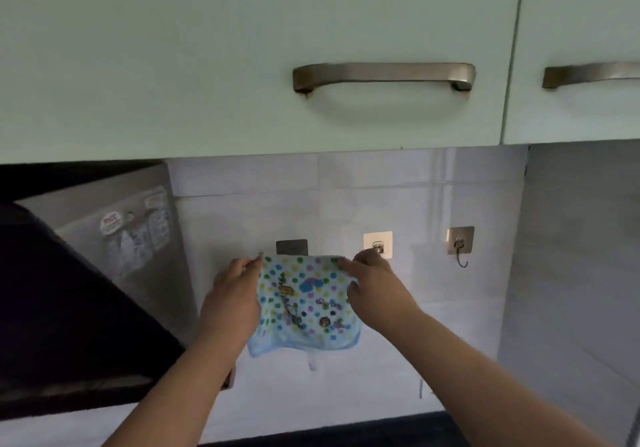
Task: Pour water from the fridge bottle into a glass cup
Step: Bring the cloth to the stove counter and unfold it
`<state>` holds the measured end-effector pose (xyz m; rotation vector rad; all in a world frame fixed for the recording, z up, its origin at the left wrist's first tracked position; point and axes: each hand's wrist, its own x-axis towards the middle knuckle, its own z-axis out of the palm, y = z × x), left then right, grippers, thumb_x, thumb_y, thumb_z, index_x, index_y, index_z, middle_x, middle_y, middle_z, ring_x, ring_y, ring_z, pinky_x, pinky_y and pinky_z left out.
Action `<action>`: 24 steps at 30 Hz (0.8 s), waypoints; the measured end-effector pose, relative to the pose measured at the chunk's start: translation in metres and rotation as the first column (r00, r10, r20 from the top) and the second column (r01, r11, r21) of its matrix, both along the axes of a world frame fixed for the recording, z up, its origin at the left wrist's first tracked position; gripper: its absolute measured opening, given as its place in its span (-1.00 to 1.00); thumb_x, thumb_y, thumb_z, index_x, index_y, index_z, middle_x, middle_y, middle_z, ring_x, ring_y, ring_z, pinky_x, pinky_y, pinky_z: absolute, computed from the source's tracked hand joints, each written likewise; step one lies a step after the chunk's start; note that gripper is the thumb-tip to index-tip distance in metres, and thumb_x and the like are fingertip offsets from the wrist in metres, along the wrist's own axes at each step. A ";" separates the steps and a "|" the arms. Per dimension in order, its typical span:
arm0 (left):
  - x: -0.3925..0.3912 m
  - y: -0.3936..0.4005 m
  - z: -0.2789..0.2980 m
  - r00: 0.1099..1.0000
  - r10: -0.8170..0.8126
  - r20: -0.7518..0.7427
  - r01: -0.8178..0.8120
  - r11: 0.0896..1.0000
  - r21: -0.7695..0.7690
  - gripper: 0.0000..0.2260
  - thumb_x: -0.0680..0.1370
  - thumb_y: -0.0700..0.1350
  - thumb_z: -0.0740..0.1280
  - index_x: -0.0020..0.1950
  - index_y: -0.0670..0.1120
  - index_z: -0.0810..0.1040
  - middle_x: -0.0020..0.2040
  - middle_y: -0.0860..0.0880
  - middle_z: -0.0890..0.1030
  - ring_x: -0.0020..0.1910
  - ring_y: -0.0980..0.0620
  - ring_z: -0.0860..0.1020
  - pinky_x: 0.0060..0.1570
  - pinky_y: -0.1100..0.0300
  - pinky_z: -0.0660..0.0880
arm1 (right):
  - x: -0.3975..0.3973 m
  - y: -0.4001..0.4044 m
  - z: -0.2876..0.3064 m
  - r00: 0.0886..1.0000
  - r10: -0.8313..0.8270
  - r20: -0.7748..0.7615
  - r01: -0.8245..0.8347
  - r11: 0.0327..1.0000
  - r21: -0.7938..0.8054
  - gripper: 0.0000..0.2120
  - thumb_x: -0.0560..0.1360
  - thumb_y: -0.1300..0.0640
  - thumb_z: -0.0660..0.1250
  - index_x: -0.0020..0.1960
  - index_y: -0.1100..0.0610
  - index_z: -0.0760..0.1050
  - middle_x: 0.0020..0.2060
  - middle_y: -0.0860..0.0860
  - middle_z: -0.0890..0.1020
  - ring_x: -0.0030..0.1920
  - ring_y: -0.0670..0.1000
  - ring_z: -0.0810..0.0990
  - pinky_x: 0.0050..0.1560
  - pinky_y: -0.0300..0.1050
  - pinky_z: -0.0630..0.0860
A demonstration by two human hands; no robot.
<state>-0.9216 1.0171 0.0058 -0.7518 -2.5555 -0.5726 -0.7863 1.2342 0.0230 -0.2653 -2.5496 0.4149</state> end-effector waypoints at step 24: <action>-0.063 0.081 -0.092 0.871 0.073 0.486 -0.047 0.997 -0.065 -0.72 0.66 -0.02 0.22 0.26 -0.07 0.62 0.27 -0.07 0.61 0.23 -0.12 0.60 0.22 0.08 0.52 | -0.124 -0.010 -0.078 0.925 0.080 0.372 0.023 0.964 -0.264 -0.66 0.57 0.05 0.25 0.30 0.10 0.52 0.28 0.10 0.42 0.07 0.09 0.42 0.05 -0.13 0.44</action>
